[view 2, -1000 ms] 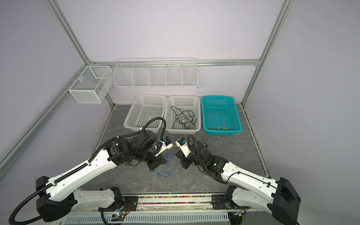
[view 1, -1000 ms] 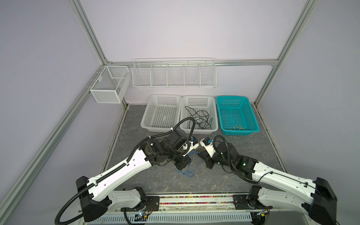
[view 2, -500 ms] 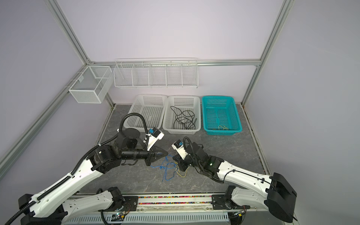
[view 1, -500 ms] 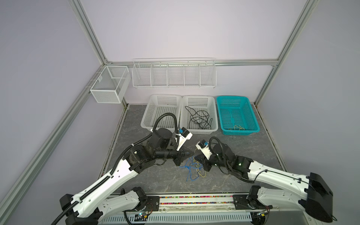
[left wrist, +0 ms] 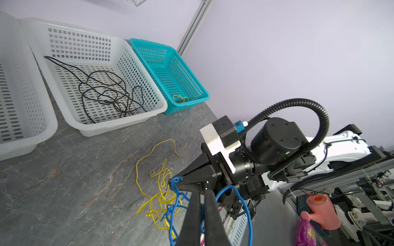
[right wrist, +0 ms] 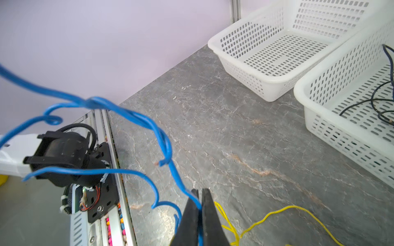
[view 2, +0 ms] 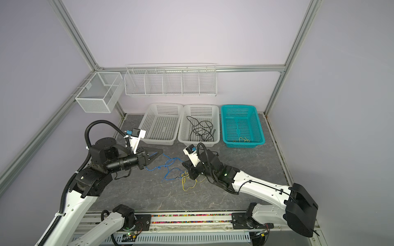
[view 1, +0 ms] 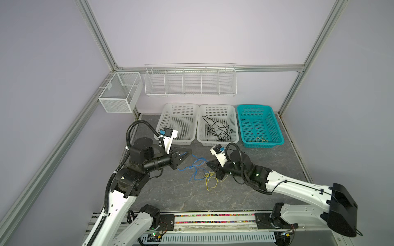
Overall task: Untangle the cables
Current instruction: 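Pull the left gripper back with blue cable while the right lifts its loop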
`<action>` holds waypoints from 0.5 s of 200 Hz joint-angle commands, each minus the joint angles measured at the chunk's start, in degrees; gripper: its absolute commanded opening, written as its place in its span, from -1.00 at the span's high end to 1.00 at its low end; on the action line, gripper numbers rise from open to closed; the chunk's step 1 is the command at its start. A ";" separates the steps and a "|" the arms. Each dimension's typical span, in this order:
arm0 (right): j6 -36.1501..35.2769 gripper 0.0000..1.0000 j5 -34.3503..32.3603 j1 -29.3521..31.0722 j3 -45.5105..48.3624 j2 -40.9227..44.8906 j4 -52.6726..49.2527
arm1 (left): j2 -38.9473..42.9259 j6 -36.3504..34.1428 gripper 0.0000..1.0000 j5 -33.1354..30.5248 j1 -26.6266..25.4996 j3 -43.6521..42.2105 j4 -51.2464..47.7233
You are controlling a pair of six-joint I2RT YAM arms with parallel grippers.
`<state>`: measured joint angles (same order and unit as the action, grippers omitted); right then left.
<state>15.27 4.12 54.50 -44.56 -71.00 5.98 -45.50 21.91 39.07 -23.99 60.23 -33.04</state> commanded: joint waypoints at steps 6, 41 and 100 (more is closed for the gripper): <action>5.22 0.87 -3.02 -6.73 3.20 -2.82 -12.65 | 2.06 -0.23 1.00 1.23 1.14 7.35 4.68; 7.67 0.87 2.62 -12.17 3.97 -3.74 -12.41 | 3.67 0.99 1.00 2.66 1.22 5.72 6.57; 4.03 0.79 11.60 -10.59 7.07 6.58 -6.97 | 4.45 6.85 1.00 6.00 1.18 -2.70 14.82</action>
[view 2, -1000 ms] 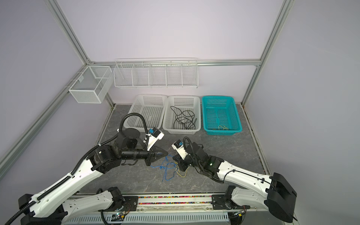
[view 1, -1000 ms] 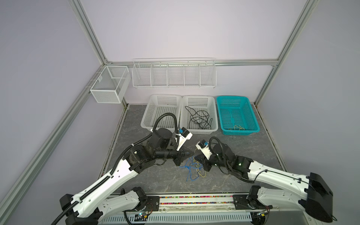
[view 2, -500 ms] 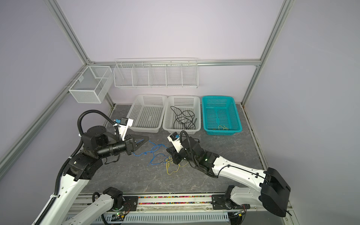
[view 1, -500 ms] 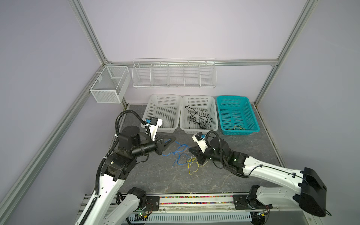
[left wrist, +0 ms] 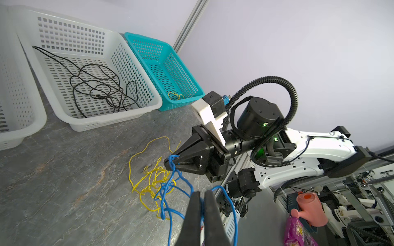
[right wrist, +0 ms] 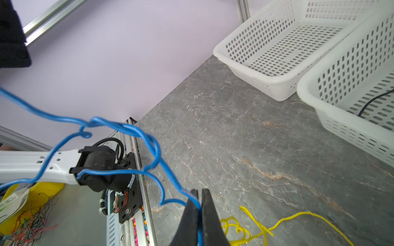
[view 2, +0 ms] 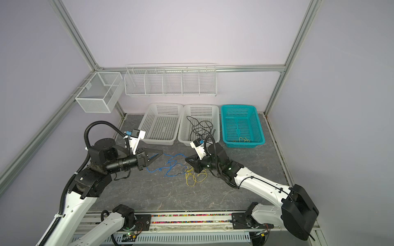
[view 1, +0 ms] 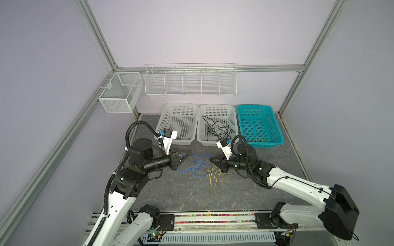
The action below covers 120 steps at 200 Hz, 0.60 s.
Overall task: Untangle the cables
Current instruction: 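Pull the left gripper back with blue cable while the right lifts its loop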
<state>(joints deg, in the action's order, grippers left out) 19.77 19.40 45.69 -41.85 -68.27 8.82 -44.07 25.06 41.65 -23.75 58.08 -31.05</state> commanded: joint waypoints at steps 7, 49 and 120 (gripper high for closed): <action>-0.35 0.67 -3.51 -1.83 5.15 5.65 -9.08 | 2.95 4.36 1.00 3.52 0.90 -1.31 13.84; -0.29 -0.08 -5.19 -1.63 4.52 13.16 -12.39 | 2.43 5.70 1.00 3.00 0.95 -3.31 15.86; -1.53 -0.39 -7.87 5.47 -2.70 16.03 -12.37 | 1.62 4.81 1.00 3.35 0.83 -4.40 13.62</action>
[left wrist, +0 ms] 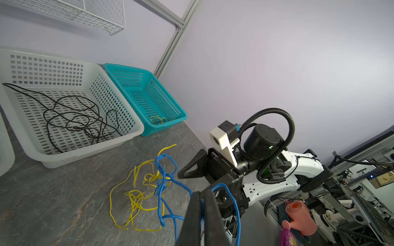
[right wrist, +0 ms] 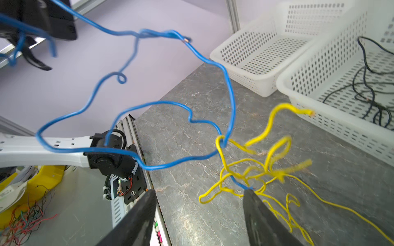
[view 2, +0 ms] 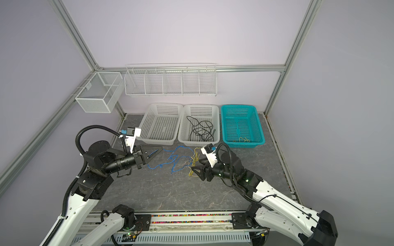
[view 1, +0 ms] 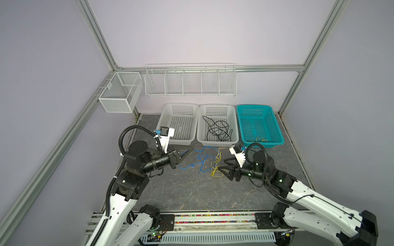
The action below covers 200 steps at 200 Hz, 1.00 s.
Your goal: Untangle the cables
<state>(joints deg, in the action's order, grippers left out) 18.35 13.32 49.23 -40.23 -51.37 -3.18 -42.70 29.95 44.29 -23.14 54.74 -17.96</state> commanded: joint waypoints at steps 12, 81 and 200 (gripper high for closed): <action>1.69 -0.40 -0.19 2.86 -5.32 -2.22 1.25 | 0.50 0.13 1.00 0.58 0.31 -1.69 0.90; 17.46 -0.59 -10.34 11.13 -8.14 -5.37 1.04 | 0.77 0.28 1.00 0.09 0.28 -2.79 1.08; -13.89 -0.61 -26.61 22.43 -12.92 -13.44 -0.95 | -0.11 -0.60 1.00 1.11 0.28 -2.26 -1.42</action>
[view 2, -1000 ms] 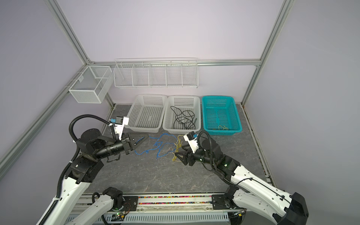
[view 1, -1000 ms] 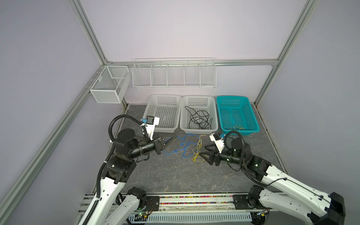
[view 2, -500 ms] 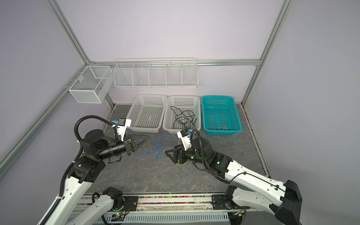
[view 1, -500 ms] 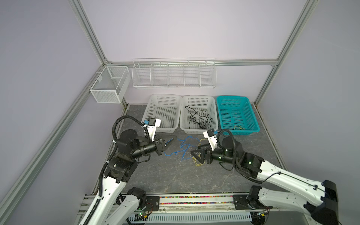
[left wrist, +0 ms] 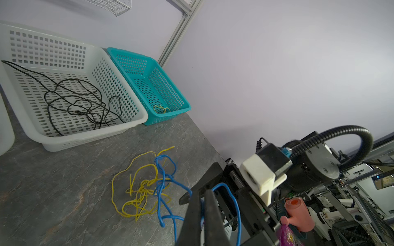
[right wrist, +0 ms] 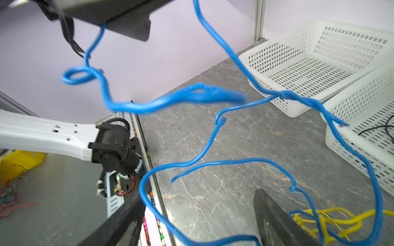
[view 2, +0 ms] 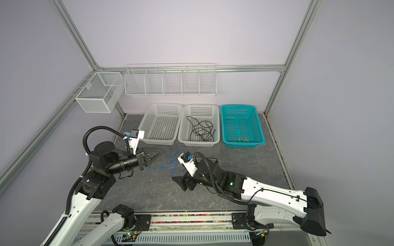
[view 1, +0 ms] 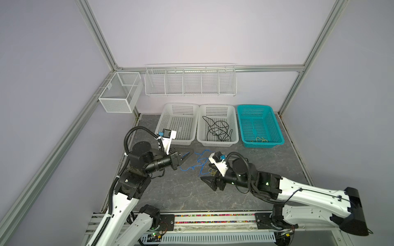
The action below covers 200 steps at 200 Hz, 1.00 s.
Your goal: Untangle the cables
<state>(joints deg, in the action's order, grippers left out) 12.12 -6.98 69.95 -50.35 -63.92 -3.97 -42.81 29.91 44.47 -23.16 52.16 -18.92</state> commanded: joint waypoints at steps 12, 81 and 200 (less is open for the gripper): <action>-8.62 -0.56 -8.55 2.13 -3.34 -1.70 0.02 | 0.09 -0.64 1.00 1.11 0.34 0.38 -0.62; -8.32 0.87 -12.39 2.12 -1.96 -0.41 -1.30 | 1.50 -6.10 1.00 -4.69 0.31 3.36 -9.56; 14.70 0.87 -17.52 -9.07 18.02 34.14 -14.82 | 1.11 -9.72 1.00 -34.57 3.91 9.89 -26.42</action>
<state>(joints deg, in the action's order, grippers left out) 19.68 -15.33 63.72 -34.70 -35.86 -6.63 -42.02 21.39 27.27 -22.41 60.62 -43.70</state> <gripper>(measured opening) 0.066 0.048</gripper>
